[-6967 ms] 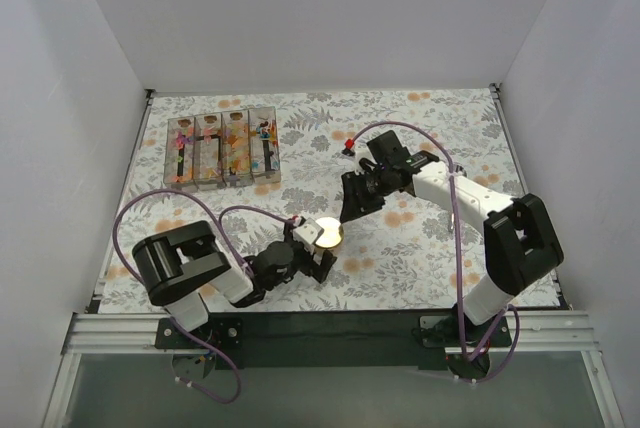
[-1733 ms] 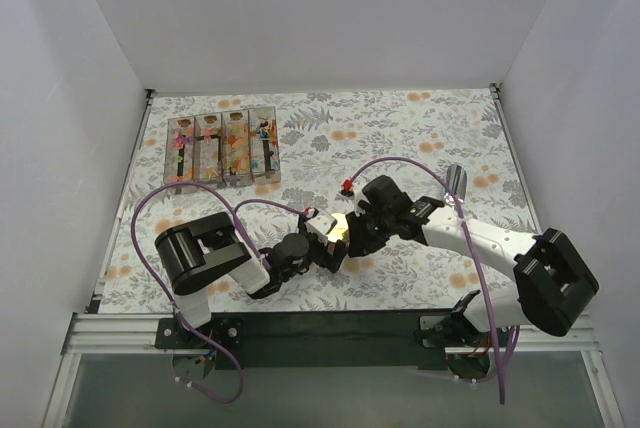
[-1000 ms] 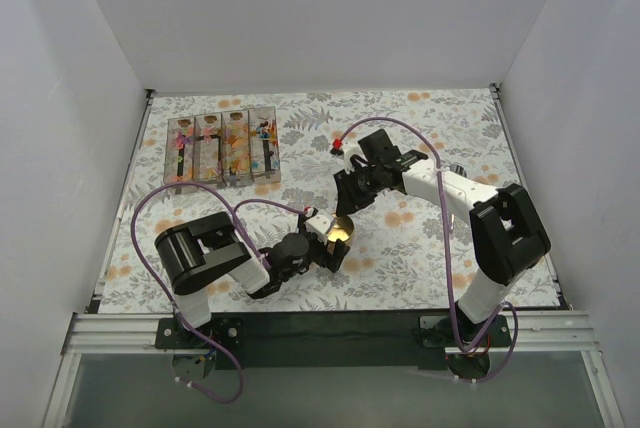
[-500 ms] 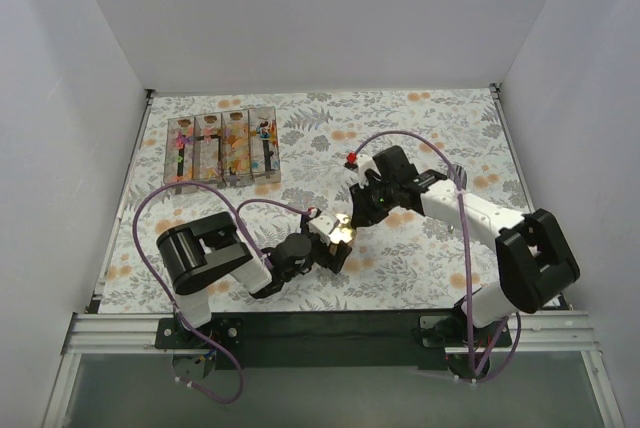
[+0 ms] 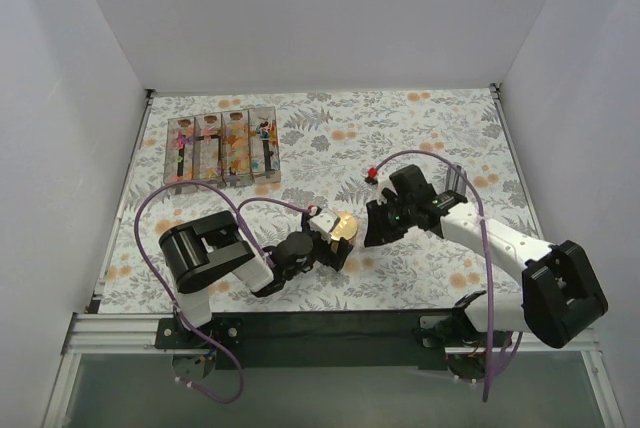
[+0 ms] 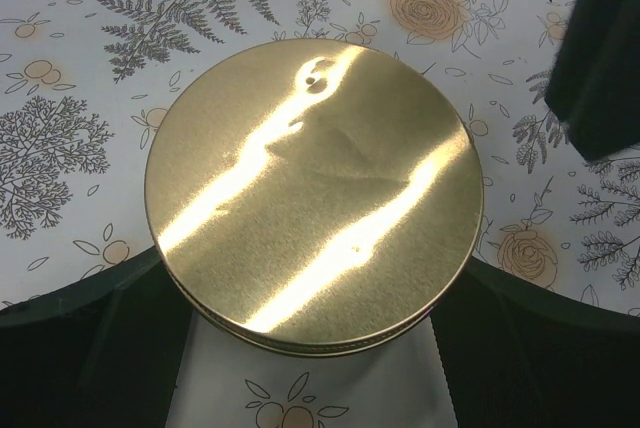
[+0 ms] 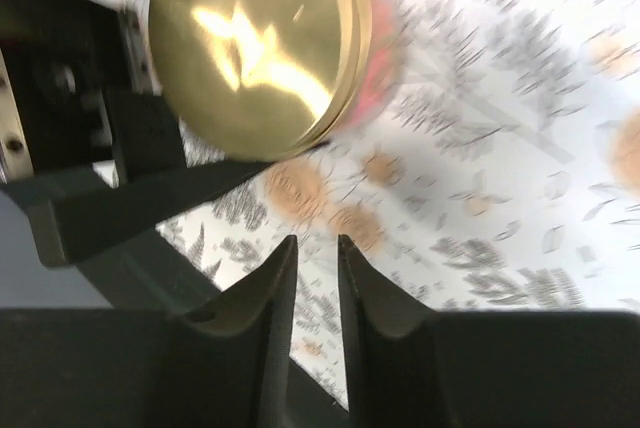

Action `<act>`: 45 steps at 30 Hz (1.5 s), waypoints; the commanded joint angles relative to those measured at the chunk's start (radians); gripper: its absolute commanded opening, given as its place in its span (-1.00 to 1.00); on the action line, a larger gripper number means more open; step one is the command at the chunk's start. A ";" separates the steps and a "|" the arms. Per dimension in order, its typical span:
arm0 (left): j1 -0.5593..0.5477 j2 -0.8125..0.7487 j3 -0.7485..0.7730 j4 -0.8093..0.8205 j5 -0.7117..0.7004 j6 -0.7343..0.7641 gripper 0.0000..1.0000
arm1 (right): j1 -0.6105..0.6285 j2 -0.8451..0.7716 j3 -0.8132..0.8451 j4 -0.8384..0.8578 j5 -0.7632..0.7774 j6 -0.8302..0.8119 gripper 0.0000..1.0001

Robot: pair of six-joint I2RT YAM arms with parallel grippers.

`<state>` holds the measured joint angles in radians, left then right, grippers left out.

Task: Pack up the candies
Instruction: Screw the bottle lid onto the packing bottle.

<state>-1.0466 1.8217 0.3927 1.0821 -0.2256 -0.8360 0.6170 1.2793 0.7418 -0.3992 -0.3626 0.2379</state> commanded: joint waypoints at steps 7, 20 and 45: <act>0.005 0.031 -0.032 -0.163 0.023 -0.043 0.64 | -0.063 0.279 0.369 -0.006 -0.151 -0.169 -0.23; 0.005 0.030 -0.012 -0.179 0.014 -0.041 0.64 | -0.022 0.414 0.404 -0.023 -0.239 -0.222 -0.31; 0.011 0.037 -0.028 -0.189 0.002 -0.058 0.64 | 0.037 0.011 0.030 0.037 -0.064 -0.017 -0.59</act>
<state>-1.0462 1.8217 0.4046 1.0672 -0.2256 -0.8497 0.6987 1.3060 0.7036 -0.3595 -0.4217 0.2317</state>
